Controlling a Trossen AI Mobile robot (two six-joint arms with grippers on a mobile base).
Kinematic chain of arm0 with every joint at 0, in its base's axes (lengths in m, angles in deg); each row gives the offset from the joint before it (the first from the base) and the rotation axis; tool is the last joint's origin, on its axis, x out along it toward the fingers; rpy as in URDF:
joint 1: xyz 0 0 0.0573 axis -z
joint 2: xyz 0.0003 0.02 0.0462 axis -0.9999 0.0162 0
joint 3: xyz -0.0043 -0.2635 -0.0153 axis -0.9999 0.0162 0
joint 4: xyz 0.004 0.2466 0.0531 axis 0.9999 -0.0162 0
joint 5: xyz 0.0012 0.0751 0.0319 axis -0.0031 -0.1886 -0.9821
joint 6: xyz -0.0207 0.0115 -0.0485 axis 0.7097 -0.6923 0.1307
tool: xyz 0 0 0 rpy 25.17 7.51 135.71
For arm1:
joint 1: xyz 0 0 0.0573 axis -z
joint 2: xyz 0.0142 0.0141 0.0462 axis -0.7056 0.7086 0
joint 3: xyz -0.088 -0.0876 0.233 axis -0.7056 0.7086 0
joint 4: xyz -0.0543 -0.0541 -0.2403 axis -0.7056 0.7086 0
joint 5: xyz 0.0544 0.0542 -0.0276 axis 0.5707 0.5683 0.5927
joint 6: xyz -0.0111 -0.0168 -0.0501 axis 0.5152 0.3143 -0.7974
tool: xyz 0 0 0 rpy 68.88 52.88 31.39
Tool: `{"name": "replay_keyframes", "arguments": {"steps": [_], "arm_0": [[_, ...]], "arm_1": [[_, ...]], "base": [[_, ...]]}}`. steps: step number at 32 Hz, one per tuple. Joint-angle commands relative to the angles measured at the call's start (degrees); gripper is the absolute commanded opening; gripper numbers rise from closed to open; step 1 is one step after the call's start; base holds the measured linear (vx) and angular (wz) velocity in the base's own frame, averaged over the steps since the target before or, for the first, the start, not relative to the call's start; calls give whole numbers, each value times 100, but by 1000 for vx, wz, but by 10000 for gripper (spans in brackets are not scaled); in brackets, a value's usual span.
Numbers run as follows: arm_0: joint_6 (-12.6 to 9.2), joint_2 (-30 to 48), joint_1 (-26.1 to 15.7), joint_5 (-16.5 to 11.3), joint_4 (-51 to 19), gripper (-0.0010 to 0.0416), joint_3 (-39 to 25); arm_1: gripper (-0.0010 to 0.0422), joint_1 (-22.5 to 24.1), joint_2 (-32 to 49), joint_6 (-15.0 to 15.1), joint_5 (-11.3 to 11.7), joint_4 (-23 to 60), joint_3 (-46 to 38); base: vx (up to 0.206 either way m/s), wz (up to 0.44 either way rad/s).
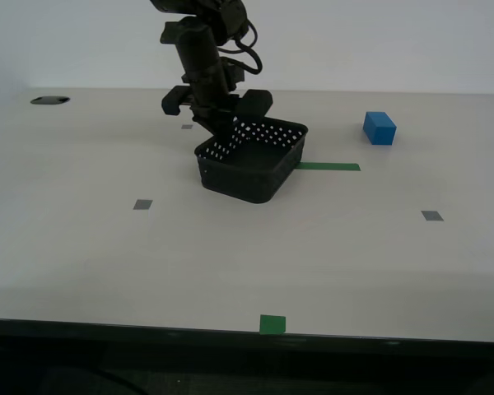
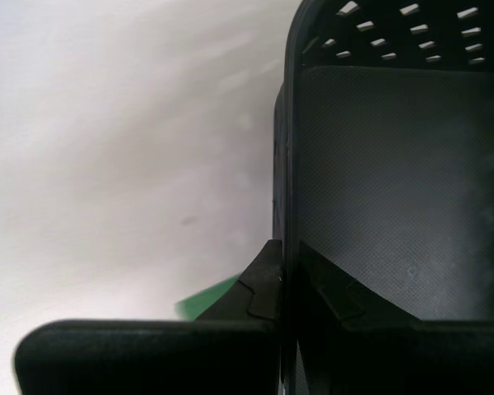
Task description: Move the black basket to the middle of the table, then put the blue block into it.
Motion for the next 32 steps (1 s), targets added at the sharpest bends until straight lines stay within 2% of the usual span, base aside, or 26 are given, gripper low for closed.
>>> {"name": "replay_keyframes", "arguments": {"steps": [1, 7, 12, 18, 20, 23, 26, 27, 29, 30, 32], "arm_0": [[-2, 0, -7, -7, 15, 2, -4], [-2, 0, -7, -7, 15, 2, -4], [0, 0, -7, -7, 15, 2, -4], [0, 0, -7, -7, 17, 2, -4], [0, 0, -7, -7, 17, 2, -4], [0, 0, -7, -7, 17, 2, -4], [0, 0, -7, -7, 17, 2, -4], [0, 0, -7, -7, 15, 2, -4], [0, 0, -7, -7, 15, 2, -4], [2, 0, -7, -7, 13, 2, -4], [2, 0, -7, -7, -24, 2, -4]], "arm_1": [[-1, 168, 26, -92, -85, -48, 20], [-1, 275, 26, -157, -214, -227, -275], [-1, 278, 26, -160, -214, -208, -710], [0, 284, 26, -144, -214, -181, -708], [0, 286, 26, -107, -319, -177, -710], [3, 286, 26, -109, -317, -184, -710], [47, 289, 26, -107, -317, -162, -710], [83, 289, 26, -114, -317, -149, -710], [120, 291, 26, -144, -315, -155, -710], [153, 291, 26, -146, -310, -177, -710], [183, 291, 20, -155, -286, -203, -710]], "base": [[0, 0], [0, 0], [0, 0], [0, 0], [0, 0], [0, 0], [0, 0], [0, 0], [0, 0], [0, 0], [0, 0]]}}
